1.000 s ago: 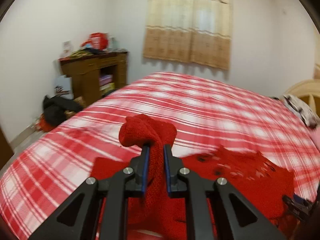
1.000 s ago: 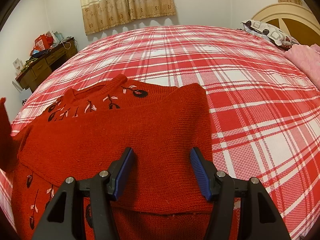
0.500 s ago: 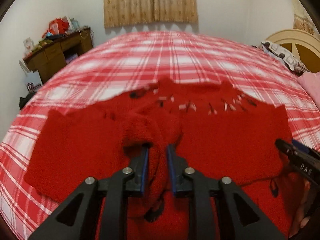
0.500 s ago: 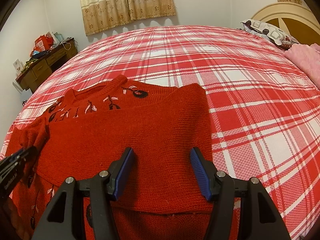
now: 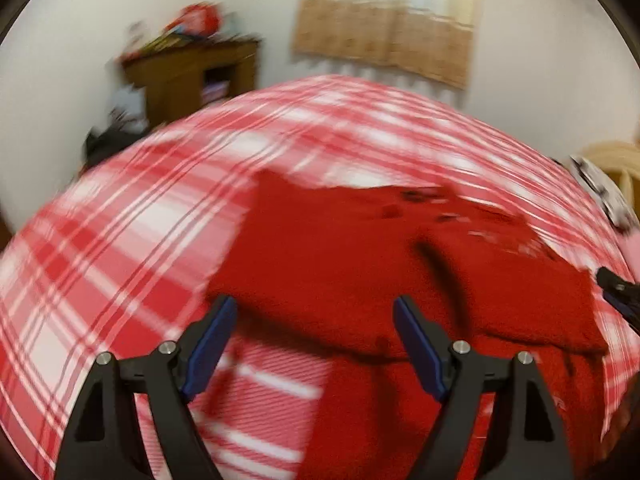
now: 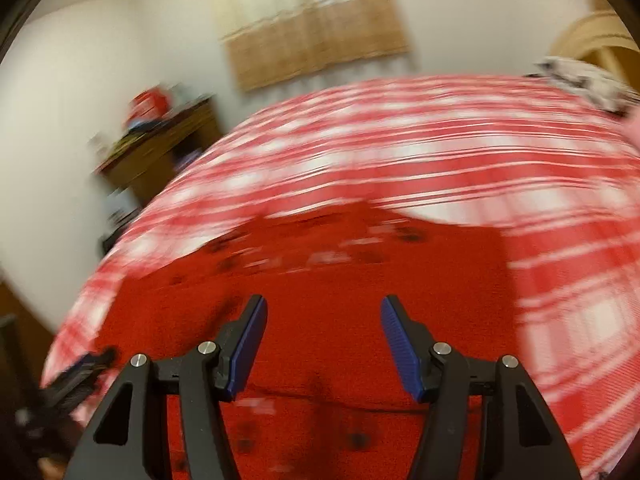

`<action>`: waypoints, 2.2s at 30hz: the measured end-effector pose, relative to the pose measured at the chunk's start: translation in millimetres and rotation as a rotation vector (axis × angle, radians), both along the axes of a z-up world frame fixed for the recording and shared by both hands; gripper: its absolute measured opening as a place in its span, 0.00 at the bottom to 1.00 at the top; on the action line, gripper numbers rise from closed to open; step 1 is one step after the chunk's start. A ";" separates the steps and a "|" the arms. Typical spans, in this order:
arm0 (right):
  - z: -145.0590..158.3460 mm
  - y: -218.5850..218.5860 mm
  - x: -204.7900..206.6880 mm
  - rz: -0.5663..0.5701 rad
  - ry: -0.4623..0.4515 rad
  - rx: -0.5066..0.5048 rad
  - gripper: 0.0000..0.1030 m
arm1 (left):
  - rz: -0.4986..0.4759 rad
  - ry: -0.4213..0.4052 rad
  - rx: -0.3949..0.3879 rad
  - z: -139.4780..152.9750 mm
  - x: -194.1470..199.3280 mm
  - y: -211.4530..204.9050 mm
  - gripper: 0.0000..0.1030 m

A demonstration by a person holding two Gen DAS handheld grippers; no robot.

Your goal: Fold small clothes

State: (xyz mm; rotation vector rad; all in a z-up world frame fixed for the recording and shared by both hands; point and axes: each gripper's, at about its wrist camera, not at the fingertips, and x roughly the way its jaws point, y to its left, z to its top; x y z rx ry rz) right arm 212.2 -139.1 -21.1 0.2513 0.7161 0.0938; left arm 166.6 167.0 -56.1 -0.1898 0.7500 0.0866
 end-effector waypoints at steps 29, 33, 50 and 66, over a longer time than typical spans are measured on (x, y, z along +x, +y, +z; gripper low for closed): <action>-61.1 45.3 44.2 0.119 0.248 0.222 0.13 | 0.070 -0.037 -0.180 -27.7 -12.8 32.3 0.89; -60.7 37.3 55.5 0.144 0.264 0.356 0.53 | 0.070 -0.037 -0.178 -27.7 -12.8 31.4 0.89; 94.1 109.4 71.2 0.349 0.057 0.162 0.10 | 0.083 -0.049 -0.211 -22.6 -16.9 34.1 0.89; 148.4 13.9 29.8 0.183 -0.219 0.193 0.10 | 0.082 0.057 -0.050 -18.6 38.8 -24.2 0.90</action>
